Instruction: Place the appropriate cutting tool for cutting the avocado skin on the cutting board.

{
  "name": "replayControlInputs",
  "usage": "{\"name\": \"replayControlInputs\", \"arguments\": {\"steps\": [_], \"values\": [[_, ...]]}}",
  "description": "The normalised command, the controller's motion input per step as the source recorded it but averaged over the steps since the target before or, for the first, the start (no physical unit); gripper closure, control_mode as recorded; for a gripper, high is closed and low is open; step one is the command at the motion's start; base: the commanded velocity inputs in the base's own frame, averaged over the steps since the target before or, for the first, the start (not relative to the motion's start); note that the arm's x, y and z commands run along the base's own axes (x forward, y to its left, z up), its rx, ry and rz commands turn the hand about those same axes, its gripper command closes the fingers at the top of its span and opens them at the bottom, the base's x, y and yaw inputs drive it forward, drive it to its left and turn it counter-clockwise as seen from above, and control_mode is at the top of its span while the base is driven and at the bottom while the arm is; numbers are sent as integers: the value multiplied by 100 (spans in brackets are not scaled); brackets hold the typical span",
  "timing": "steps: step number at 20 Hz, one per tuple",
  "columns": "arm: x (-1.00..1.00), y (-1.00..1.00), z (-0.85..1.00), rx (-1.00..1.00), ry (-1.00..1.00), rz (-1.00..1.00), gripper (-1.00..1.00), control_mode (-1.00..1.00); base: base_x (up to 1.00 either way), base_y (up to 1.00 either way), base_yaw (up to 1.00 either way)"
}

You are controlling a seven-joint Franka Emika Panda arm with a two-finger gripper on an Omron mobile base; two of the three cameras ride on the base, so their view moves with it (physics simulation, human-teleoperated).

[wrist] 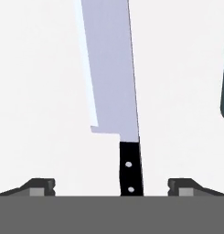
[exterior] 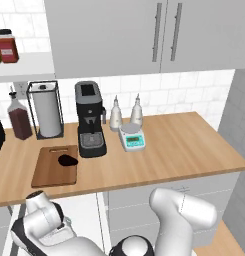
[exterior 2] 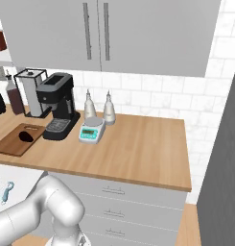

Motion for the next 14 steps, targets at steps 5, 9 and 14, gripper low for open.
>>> {"name": "replayControlInputs", "arguments": {"steps": [5, 9, 14], "values": [[0, -15, -3, 5, 0, 0, -100, -100, 0, 0, 0], [0, -14, -25, 10, 0, 1, -100, -100, 0, 0, 0], [0, 0, -55, 2, 0, 5, -100, -100, 0, 0, 0]]}}
